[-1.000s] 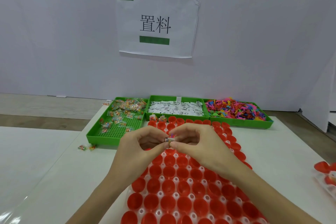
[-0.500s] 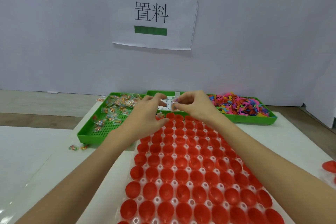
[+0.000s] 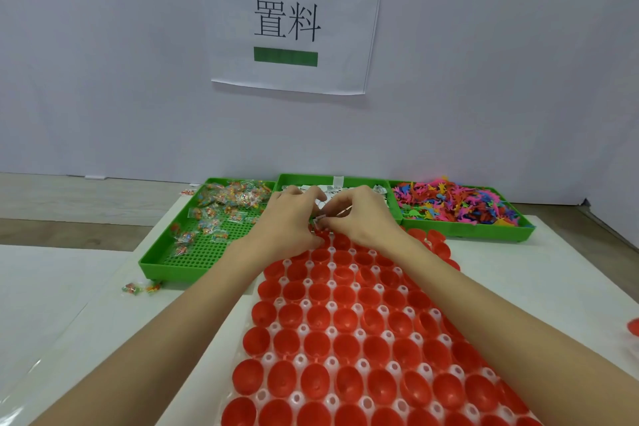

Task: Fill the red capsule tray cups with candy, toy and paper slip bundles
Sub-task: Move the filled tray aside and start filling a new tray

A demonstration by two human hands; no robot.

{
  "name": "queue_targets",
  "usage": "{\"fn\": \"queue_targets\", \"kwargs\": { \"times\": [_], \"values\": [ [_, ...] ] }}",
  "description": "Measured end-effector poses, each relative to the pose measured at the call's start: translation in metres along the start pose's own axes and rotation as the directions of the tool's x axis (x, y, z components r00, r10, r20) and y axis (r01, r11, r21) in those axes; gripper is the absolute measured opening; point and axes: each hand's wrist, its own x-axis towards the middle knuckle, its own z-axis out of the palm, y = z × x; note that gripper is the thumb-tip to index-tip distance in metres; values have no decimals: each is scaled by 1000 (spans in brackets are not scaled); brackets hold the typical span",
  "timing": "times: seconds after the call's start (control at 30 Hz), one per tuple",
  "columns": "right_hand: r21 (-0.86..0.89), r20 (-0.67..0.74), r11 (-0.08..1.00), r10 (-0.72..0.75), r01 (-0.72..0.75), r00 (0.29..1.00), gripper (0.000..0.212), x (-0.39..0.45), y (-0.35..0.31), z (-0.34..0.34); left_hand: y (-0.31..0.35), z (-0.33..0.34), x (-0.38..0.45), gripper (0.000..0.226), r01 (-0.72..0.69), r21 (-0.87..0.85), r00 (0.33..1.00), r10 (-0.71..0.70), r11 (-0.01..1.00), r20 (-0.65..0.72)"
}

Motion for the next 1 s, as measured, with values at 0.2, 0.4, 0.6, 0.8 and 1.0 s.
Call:
{"fn": "queue_targets", "kwargs": {
  "times": [0.2, 0.4, 0.6, 0.8, 1.0],
  "values": [
    [-70, 77, 997, 46, -41, 996, 20, 7, -4, -9, 3, 1, 2, 65, 19, 68, 1000, -18, 998, -15],
    [-107, 108, 991, 94, -83, 990, 24, 13, -7, -10, 6, 3, 4, 59, 34, 64, 999, -34, 997, 1],
    [-92, 119, 988, 132, -122, 984, 16, 12, -10, -3, 9, 2, 5, 57, 28, 88, 1000, -28, 996, 3],
    [-99, 239, 984, 170, -150, 956, 18, 17, -16, -22, 10, 2, 4, 57, 23, 119, 1000, -24, 993, 6],
    [-205, 180, 973, 143, -105, 973, 12, 15, -12, -18, 9, 1, 4, 59, 20, 98, 1000, -21, 995, 10]
  ]
}}
